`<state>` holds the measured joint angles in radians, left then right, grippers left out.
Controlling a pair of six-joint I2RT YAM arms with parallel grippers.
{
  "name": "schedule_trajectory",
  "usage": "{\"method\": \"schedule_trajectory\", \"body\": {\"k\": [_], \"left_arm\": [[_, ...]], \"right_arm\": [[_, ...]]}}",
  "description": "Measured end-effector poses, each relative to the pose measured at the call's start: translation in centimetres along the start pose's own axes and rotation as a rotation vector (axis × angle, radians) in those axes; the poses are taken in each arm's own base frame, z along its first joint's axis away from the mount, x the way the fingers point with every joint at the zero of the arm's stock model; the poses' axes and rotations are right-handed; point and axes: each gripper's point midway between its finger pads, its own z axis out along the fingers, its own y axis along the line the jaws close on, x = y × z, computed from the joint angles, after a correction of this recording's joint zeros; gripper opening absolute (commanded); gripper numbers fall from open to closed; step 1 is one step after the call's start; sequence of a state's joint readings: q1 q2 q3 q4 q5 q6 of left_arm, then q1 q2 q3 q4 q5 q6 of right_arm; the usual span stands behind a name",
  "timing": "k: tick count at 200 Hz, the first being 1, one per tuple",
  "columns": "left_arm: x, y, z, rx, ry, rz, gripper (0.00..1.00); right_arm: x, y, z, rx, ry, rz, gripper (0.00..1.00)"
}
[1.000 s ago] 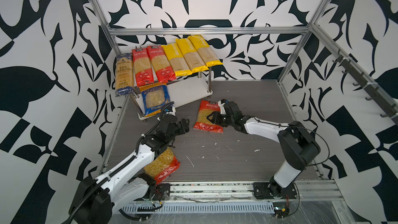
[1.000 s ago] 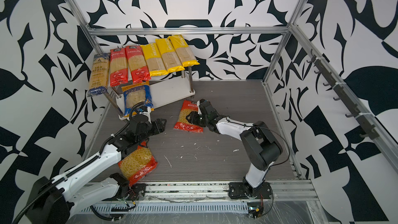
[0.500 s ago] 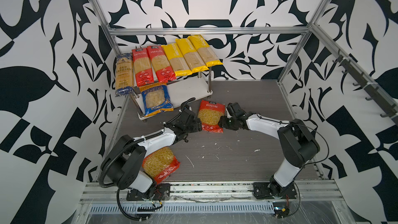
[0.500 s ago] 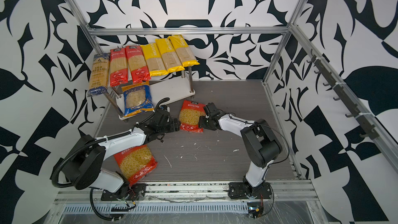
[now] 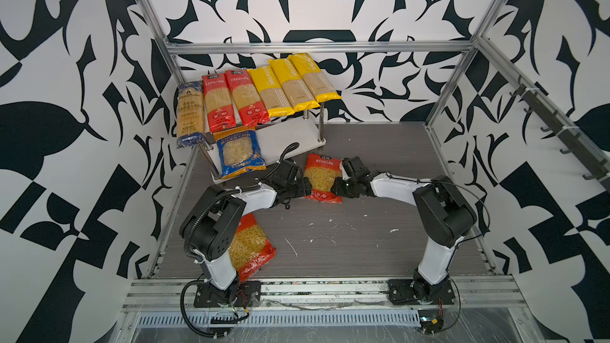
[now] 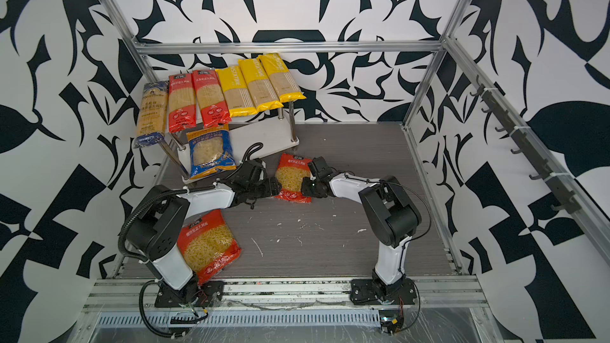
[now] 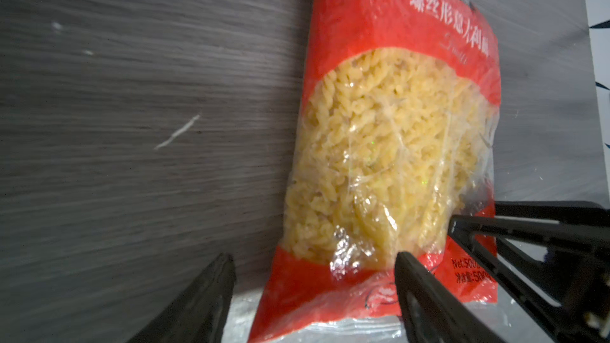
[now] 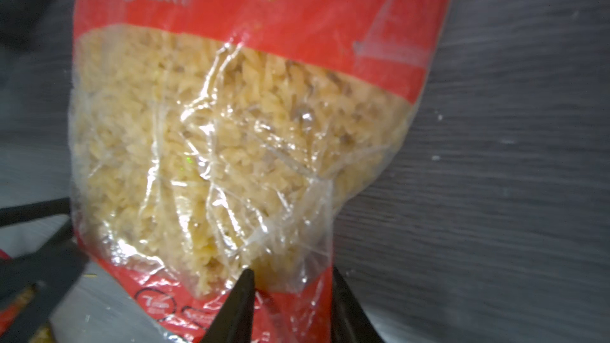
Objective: Arrange pasta packages on shelves
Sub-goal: Move the pasta bag to the center of the table, then pick up the pasta bag from the center of the table.
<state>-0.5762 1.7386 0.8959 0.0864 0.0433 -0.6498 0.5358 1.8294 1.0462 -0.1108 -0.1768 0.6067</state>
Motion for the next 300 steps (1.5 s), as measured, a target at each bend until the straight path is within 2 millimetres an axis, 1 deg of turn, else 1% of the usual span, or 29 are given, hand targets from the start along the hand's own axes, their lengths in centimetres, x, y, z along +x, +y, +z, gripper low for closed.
{"method": "schedule_trajectory", "body": {"k": [33, 56, 80, 88, 92, 102, 110, 125, 144, 163, 183, 197, 221, 237, 254, 280, 300], "left_arm": [[0.6, -0.7, 0.1, 0.040, 0.011, -0.015, 0.76], [1.6, -0.9, -0.1, 0.058, 0.032, -0.030, 0.73], [4.1, -2.2, -1.0, 0.085, 0.100, -0.018, 0.73], [5.0, -2.7, -1.6, 0.097, 0.126, -0.011, 0.73], [5.4, -2.9, -1.9, 0.103, 0.138, -0.009, 0.73], [6.1, -3.3, -2.7, 0.114, 0.162, -0.005, 0.73], [6.4, -3.6, -3.3, 0.124, 0.173, -0.001, 0.74], [6.4, -3.8, -4.4, 0.134, 0.178, -0.004, 0.75], [5.4, -3.7, -5.0, 0.142, 0.156, -0.023, 0.76], [4.8, -3.1, -4.9, 0.130, 0.145, -0.043, 0.76], [4.1, -2.6, -4.0, 0.106, 0.144, -0.056, 0.76], [3.8, -2.4, -3.0, 0.087, 0.147, -0.059, 0.75], [3.5, -2.3, -1.4, 0.065, 0.162, -0.056, 0.73], [3.3, -2.4, -0.6, 0.061, 0.169, -0.052, 0.71], [3.3, -2.4, 0.1, 0.058, 0.178, -0.052, 0.66], [3.3, -2.6, 0.4, 0.071, 0.187, -0.051, 0.53], [3.2, -2.8, 0.4, 0.079, 0.184, -0.050, 0.42]], "right_arm": [[0.4, 0.9, -0.1, -0.017, 0.005, -0.044, 0.14], [1.0, 1.3, -0.4, -0.017, 0.018, -0.076, 0.12], [2.2, 1.3, -1.6, -0.023, 0.065, -0.133, 0.12], [2.7, 1.1, -2.2, -0.022, 0.088, -0.153, 0.15], [2.8, 1.0, -2.5, -0.022, 0.098, -0.156, 0.20], [3.0, 0.6, -3.3, -0.028, 0.118, -0.174, 0.34], [3.1, 0.5, -3.8, -0.042, 0.132, -0.175, 0.41], [2.8, 0.1, -4.6, -0.058, 0.141, -0.151, 0.49], [1.7, -0.8, -5.1, -0.059, 0.116, -0.108, 0.50], [0.3, -1.4, -5.2, -0.051, 0.072, -0.058, 0.52], [-0.5, -1.4, -4.9, -0.052, 0.039, -0.019, 0.54], [-0.8, -1.3, -4.2, -0.050, 0.024, -0.007, 0.54], [-0.4, -1.4, -2.7, -0.033, 0.030, -0.003, 0.54], [0.2, -1.4, -1.7, -0.026, 0.047, -0.005, 0.51], [0.6, -1.1, -1.1, -0.029, 0.056, -0.015, 0.43], [0.3, -0.5, -1.0, -0.048, 0.040, -0.027, 0.27], [-0.2, 0.1, -0.9, -0.074, 0.017, -0.033, 0.18]]}}
